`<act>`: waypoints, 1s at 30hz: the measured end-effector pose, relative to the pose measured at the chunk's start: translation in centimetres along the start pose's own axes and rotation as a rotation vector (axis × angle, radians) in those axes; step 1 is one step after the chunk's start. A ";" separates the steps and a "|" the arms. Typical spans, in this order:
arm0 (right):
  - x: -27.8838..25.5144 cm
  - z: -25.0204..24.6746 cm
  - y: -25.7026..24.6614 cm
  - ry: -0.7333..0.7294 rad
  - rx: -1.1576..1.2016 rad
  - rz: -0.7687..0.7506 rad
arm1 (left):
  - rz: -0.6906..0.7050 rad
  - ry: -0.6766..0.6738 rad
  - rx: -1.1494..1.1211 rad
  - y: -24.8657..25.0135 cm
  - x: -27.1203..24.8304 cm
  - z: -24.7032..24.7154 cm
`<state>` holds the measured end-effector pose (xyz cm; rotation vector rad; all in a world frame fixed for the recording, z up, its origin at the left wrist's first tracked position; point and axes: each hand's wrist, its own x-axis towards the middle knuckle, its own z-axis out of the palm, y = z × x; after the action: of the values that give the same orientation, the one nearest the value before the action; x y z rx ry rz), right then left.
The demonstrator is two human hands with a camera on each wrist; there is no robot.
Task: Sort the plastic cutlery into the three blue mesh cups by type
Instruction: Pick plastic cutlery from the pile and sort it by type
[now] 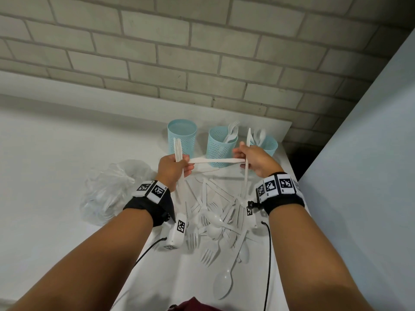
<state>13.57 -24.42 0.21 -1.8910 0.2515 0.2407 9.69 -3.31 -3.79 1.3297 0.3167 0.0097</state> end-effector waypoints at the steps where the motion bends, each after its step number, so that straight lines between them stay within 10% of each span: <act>1: 0.1 0.1 -0.1 -0.014 -0.094 -0.042 | 0.017 -0.018 0.028 0.1 -0.1 0.3; 4: -0.4 0.8 -0.8 -0.165 -0.380 -0.069 | 0.053 -0.094 0.081 0.4 -0.6 0.9; 11: -1.8 2.6 -0.9 -0.515 -0.213 0.090 | 0.066 -0.222 0.058 0.8 -0.9 1.4; 30: -1.4 5.0 2.6 -0.471 0.036 0.006 | -0.025 -0.201 -0.405 1.2 -0.6 1.2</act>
<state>11.28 -20.47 -3.32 -1.7411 -0.0581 0.6684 9.63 -4.23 -2.29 0.9155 0.1498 -0.0766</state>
